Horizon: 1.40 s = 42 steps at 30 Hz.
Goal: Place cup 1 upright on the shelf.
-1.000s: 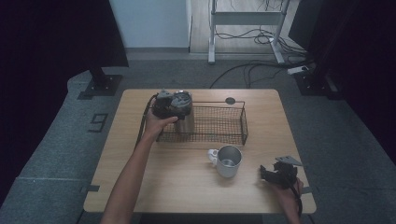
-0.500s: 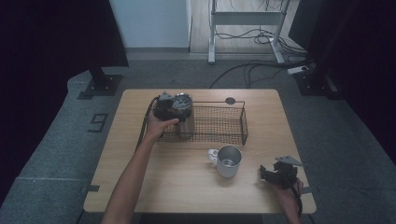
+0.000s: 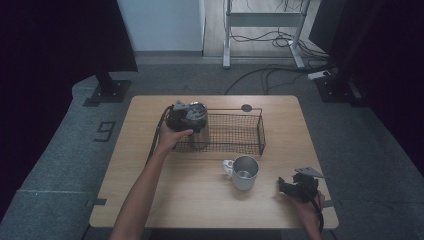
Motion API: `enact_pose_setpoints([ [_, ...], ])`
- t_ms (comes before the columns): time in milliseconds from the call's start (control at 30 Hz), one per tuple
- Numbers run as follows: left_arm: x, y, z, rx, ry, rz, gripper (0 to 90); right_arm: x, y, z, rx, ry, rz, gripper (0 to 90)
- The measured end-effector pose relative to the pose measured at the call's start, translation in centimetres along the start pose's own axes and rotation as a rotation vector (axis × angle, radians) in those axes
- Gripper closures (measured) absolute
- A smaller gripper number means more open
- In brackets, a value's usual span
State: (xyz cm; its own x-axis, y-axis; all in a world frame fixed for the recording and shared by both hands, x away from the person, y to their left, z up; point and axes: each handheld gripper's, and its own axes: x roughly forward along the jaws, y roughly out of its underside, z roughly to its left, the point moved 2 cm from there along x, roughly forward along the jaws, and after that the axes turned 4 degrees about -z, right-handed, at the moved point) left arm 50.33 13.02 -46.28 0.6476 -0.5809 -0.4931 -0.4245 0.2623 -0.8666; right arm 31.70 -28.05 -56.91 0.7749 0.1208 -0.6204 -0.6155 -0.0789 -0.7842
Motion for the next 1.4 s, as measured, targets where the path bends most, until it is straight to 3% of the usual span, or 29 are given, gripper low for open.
enact_pose_setpoints([
  [400,-0.3,0.6,-0.8,0.043,-0.013,0.000,4.0,0.0,0.0,0.0,0.000,0.001,0.000,13.1],
  [667,-0.5,0.7,-0.7,0.027,-0.012,-0.005,3.7,0.0,0.0,0.0,0.000,0.001,0.000,13.1],
  [833,-1.0,0.7,-0.7,-0.035,0.013,-0.056,0.1,0.0,0.0,0.0,0.000,0.001,0.000,13.2],
  [1400,-3.4,1.2,-1.0,-0.036,0.016,-0.097,0.0,0.0,0.0,0.0,0.000,0.001,0.000,13.2],
])
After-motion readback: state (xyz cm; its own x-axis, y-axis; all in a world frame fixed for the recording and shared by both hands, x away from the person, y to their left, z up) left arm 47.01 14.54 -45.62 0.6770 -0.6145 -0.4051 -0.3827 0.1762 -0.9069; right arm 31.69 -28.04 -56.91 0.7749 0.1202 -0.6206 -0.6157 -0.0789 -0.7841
